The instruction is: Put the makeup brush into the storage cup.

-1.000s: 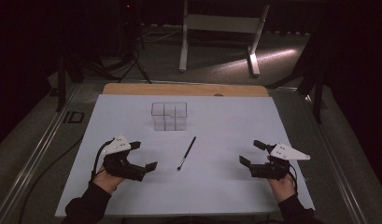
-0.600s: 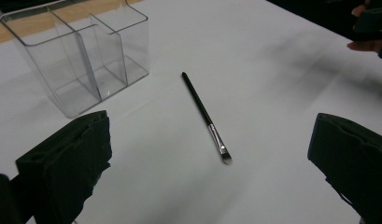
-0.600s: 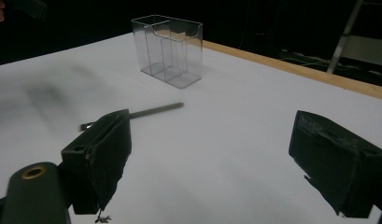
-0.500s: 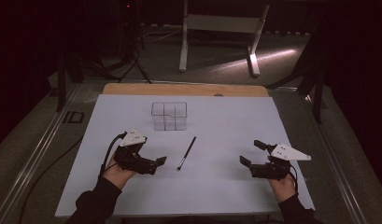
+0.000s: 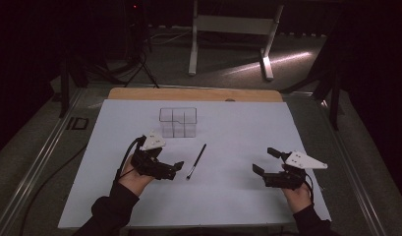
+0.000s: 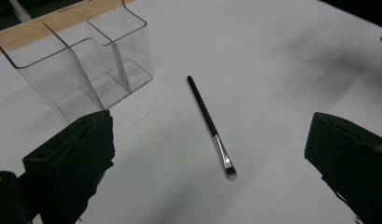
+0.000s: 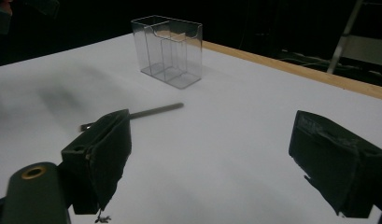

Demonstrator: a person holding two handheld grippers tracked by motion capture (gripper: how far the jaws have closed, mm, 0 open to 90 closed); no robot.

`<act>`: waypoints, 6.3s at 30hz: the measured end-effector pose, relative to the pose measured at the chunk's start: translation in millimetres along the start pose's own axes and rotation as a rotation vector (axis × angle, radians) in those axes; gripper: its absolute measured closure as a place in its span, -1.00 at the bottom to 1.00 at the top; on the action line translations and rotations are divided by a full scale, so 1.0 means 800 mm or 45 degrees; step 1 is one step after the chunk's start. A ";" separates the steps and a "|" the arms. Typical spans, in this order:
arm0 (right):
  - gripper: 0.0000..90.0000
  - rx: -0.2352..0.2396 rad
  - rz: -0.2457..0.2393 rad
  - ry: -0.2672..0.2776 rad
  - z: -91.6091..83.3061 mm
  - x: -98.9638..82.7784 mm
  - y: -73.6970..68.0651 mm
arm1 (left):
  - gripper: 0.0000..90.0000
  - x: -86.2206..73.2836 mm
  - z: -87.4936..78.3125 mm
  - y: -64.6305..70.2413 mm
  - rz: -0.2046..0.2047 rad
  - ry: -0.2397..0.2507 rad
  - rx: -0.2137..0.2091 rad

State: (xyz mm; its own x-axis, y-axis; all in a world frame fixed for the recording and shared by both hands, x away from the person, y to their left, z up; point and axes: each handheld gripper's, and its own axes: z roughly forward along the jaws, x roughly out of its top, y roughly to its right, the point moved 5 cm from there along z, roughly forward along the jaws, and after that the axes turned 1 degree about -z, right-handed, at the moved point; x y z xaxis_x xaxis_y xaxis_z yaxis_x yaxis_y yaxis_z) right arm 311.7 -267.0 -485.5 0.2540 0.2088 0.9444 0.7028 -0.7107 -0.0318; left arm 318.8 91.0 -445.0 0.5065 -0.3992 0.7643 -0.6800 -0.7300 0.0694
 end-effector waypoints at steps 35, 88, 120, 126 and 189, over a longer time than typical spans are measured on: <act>-0.71 0.004 0.003 0.005 -0.001 0.001 0.000 | -0.94 0.010 0.073 0.003 -0.292 -0.405 -0.043; -0.70 0.026 0.008 -0.017 0.001 -0.001 0.000 | 0.22 -0.015 0.164 0.017 -0.203 -0.775 0.042; -0.70 0.022 0.009 -0.019 0.001 -0.001 0.001 | 0.90 -0.008 0.150 -0.002 -0.018 -0.833 -0.089; -0.70 0.022 0.009 -0.019 0.001 -0.001 0.001 | 0.90 -0.001 0.134 -0.011 0.027 -0.829 -0.101; -0.72 0.153 -0.340 -0.120 0.018 0.029 -0.058 | 0.89 0.036 0.105 0.053 0.440 -0.905 -0.409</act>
State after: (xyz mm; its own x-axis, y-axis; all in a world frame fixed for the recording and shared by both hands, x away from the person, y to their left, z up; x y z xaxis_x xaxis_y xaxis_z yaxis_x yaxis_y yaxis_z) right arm 294.5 -219.4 -467.1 0.1064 0.4432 0.8901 0.8250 -0.5390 0.1698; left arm 348.9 1.6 -474.0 0.3822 -0.9024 0.1992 -0.9206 -0.3532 0.1666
